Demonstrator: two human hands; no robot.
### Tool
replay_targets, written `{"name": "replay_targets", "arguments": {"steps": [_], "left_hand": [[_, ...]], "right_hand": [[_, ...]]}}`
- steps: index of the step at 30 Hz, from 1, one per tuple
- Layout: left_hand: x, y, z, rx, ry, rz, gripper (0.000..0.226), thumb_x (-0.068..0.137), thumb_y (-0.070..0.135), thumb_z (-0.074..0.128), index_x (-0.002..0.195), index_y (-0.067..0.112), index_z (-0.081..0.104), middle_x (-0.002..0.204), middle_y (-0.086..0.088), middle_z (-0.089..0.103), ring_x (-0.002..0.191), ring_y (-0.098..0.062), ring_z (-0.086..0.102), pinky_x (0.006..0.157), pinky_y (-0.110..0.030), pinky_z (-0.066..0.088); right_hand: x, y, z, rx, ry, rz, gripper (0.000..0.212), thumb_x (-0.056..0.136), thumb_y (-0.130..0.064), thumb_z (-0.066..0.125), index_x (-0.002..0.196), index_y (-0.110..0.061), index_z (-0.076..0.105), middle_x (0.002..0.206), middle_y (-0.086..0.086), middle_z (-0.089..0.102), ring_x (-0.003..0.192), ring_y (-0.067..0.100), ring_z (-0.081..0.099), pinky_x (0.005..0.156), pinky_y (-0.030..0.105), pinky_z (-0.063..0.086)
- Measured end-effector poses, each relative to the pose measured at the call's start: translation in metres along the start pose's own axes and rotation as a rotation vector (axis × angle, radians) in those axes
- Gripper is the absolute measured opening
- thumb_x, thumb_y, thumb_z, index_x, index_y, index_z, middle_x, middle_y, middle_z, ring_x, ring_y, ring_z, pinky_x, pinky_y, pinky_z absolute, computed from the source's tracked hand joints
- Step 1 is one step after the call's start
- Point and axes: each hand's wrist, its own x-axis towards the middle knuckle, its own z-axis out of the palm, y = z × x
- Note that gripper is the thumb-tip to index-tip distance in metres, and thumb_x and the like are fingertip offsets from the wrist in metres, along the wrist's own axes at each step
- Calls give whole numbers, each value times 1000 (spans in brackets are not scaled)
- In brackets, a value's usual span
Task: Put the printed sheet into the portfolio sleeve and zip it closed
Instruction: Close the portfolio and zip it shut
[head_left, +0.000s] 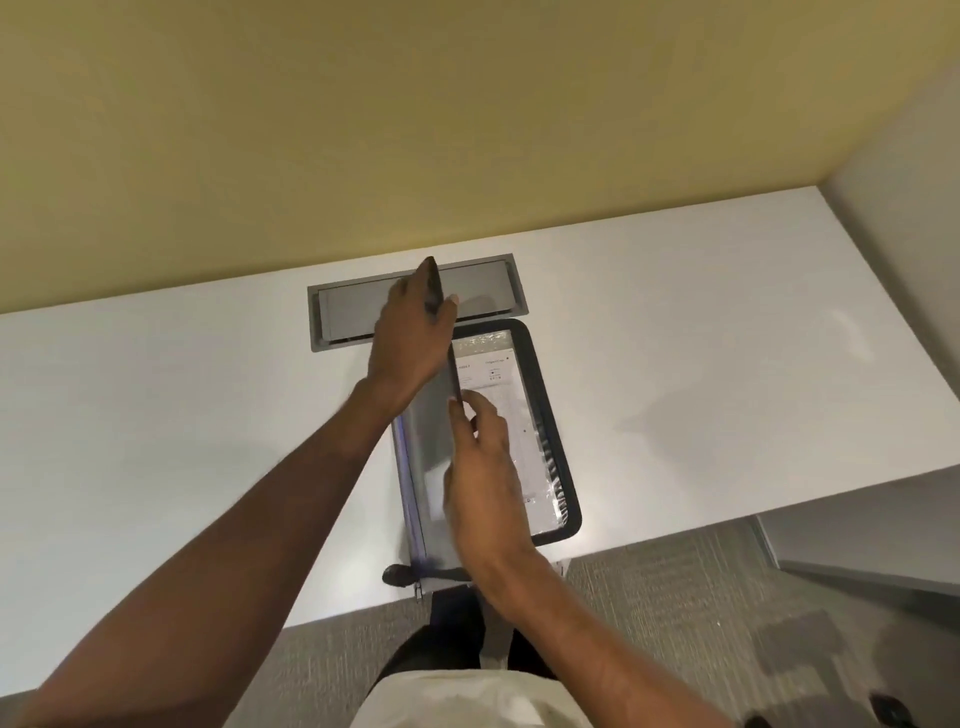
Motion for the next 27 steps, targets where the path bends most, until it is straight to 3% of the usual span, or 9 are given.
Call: {"name": "replay_targets", "arguments": {"steps": [3,6,8,12,16,20,23,27], "left_hand": [[-10,-4,30,-49,-123,-28,69,105,54,40,163,22,21,164,-9,36,148,-29,37,120,-47,34],[-29,-3,54,0,-235,-16,66,108,48,35,164,24,10,171,-11,13,158,-27,7,128,-49,11],[-41,-7,69,32,-304,-24,65,109,43,38,164,29,7,172,-8,4,158,-30,-1,127,-49,7],[-56,-30,96,189,-462,-51,80,103,40,54,163,37,1,172,-1,-8,158,-33,-8,125,-59,16],[-69,-44,122,392,-547,-94,94,96,42,65,162,39,-3,171,1,-17,157,-32,-15,121,-69,16],[-75,-43,144,497,-587,-127,94,97,47,63,162,37,-4,170,-2,-20,156,-33,-19,120,-70,9],[-76,-46,157,549,-591,-134,91,98,49,60,162,36,-5,170,-3,-20,156,-33,-19,119,-72,8],[-79,-50,167,579,-581,-142,90,100,49,57,162,36,-6,170,-3,-21,156,-32,-21,119,-72,5]], "right_hand": [[6,25,-9,47,35,99,63,102,-1,46,157,-25,28,161,-3,23,139,17,42,113,33,42],[9,59,-11,-75,60,96,72,96,5,54,158,-19,27,164,1,19,144,16,38,116,35,41],[15,83,-11,-24,47,147,69,94,3,54,156,-19,33,163,1,22,147,24,32,118,44,37],[26,127,-10,-20,37,267,65,96,1,51,156,-17,33,163,1,23,148,23,31,118,43,36],[37,159,-1,-217,24,285,68,95,2,53,157,-14,30,162,5,26,146,21,37,112,40,46],[44,175,8,-223,-29,326,67,96,-1,56,156,-13,30,161,7,28,141,23,43,111,37,48],[49,184,14,-215,-65,356,62,101,-11,56,157,-15,29,161,6,29,144,22,40,113,31,41],[48,195,20,-392,-141,260,69,96,-9,63,156,-7,29,164,15,26,148,32,32,117,38,37]]}}
